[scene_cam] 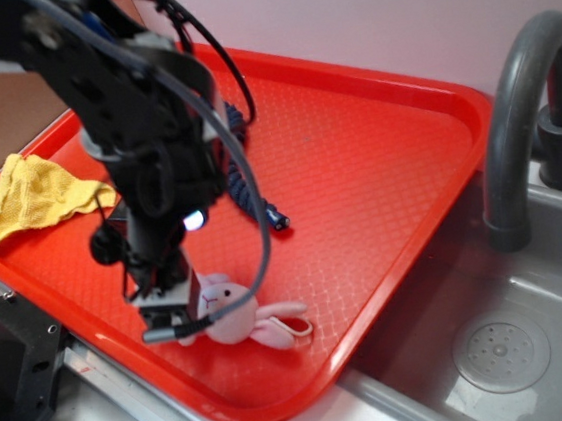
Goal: Grab the pink bunny.
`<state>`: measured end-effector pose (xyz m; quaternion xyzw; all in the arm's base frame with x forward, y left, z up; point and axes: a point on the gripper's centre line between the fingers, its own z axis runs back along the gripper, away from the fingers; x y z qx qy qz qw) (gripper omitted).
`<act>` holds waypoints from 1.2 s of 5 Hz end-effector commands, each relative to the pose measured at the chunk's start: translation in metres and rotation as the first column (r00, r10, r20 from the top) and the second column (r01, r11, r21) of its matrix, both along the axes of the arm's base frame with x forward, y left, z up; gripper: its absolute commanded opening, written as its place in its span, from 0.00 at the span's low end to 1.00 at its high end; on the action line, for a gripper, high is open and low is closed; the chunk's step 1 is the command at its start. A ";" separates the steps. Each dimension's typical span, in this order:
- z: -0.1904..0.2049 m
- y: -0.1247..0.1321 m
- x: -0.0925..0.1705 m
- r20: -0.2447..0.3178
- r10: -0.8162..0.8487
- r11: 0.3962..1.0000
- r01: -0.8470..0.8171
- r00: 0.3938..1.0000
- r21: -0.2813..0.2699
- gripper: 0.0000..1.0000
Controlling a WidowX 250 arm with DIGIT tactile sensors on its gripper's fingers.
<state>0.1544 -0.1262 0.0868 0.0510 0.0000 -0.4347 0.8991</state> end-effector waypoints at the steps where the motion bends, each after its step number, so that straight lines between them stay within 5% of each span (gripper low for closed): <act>1: -0.030 -0.007 -0.001 -0.037 -0.119 0.992 0.120 0.992 0.029 1.00; 3: -0.046 -0.005 -0.003 -0.077 -0.162 0.986 0.166 0.984 0.037 1.00; 4: -0.053 -0.004 -0.001 -0.092 -0.147 0.986 0.153 0.985 0.064 0.00; 5: -0.054 -0.005 -0.001 -0.087 -0.146 0.984 0.153 0.985 0.087 0.00; 6: -0.006 0.015 0.011 -0.042 -0.003 0.998 0.006 0.999 0.064 0.00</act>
